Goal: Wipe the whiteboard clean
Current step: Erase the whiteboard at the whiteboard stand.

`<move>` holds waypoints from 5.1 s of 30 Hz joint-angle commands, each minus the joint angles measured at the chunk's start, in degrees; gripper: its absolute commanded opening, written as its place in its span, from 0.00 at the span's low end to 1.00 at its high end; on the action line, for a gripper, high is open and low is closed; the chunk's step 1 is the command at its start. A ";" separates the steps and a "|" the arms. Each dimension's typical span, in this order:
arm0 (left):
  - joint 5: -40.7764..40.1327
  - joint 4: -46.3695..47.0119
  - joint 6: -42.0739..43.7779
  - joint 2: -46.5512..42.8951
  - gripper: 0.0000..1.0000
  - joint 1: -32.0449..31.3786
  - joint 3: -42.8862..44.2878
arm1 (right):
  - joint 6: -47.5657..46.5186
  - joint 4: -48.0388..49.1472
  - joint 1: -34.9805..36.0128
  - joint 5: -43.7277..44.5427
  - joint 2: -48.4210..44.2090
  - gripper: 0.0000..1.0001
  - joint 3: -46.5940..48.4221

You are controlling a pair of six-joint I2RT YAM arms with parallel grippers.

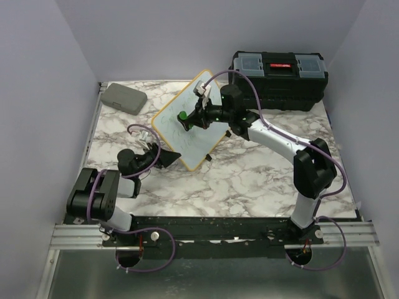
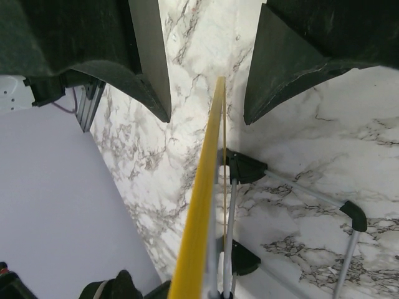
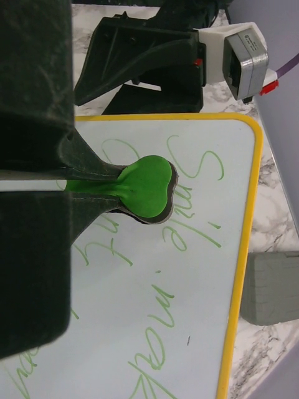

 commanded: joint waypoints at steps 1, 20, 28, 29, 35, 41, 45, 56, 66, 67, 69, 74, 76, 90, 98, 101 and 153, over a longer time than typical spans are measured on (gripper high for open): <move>-6.17 25.91 -8.13 7.15 0.50 0.33 -4.13 | 0.18 -1.78 0.22 1.39 1.53 0.03 2.43; -17.89 26.40 -1.62 1.97 0.43 -0.02 -6.24 | 0.57 -4.84 1.48 0.31 4.98 0.03 7.86; -19.24 26.02 -1.83 1.53 0.34 -0.52 -4.26 | -0.48 -6.17 3.03 1.41 6.30 0.03 9.40; -19.34 25.78 -1.83 1.68 0.31 -0.54 -3.99 | -0.42 -6.22 3.11 1.45 6.42 0.03 9.57; -18.84 24.19 -1.82 2.22 0.10 -1.15 -2.00 | -0.37 -6.48 3.33 1.45 6.91 0.03 10.60; -19.46 21.76 -1.22 1.14 0.00 -1.74 -1.89 | -0.41 -6.46 3.73 1.54 7.43 0.03 11.48; -19.40 20.35 -1.30 0.51 0.00 -1.84 -1.87 | -0.92 -8.21 4.53 1.87 8.09 0.03 12.29; -18.81 20.11 -1.96 0.99 0.00 -1.80 -1.50 | -2.69 -9.12 7.50 5.79 10.31 0.03 14.22; -18.10 20.28 -1.71 1.41 0.00 -1.82 -1.59 | -2.60 -9.47 8.72 10.99 11.78 0.02 16.45; -18.16 20.24 -1.63 1.36 0.00 -1.83 -1.58 | -2.61 -9.47 8.81 11.54 11.76 0.02 16.44; -18.07 20.28 -1.56 1.33 0.00 -1.80 -1.67 | -2.22 -9.44 8.93 12.52 11.96 0.02 16.70; -17.88 20.31 -1.34 1.39 0.00 -1.91 -1.94 | -0.98 -9.20 8.93 15.94 12.58 0.01 17.86; -17.81 20.24 -1.37 1.25 0.00 -1.86 -2.09 | -0.85 -9.61 8.93 17.09 12.88 0.01 18.49; -18.05 20.13 -1.03 1.02 0.00 -2.13 -2.12 | -2.24 -13.85 8.93 19.77 12.35 0.01 18.62; -17.68 18.78 -0.42 0.43 0.00 -2.13 -1.61 | -5.12 -18.34 9.01 15.37 11.12 0.01 18.00; -17.64 18.69 -0.42 0.39 0.00 -2.15 -1.59 | -5.72 -18.43 9.51 14.04 10.83 0.01 17.50; -16.29 19.12 -0.15 2.23 0.00 -2.21 -1.32 | -13.38 -29.69 10.77 12.98 11.30 0.01 20.17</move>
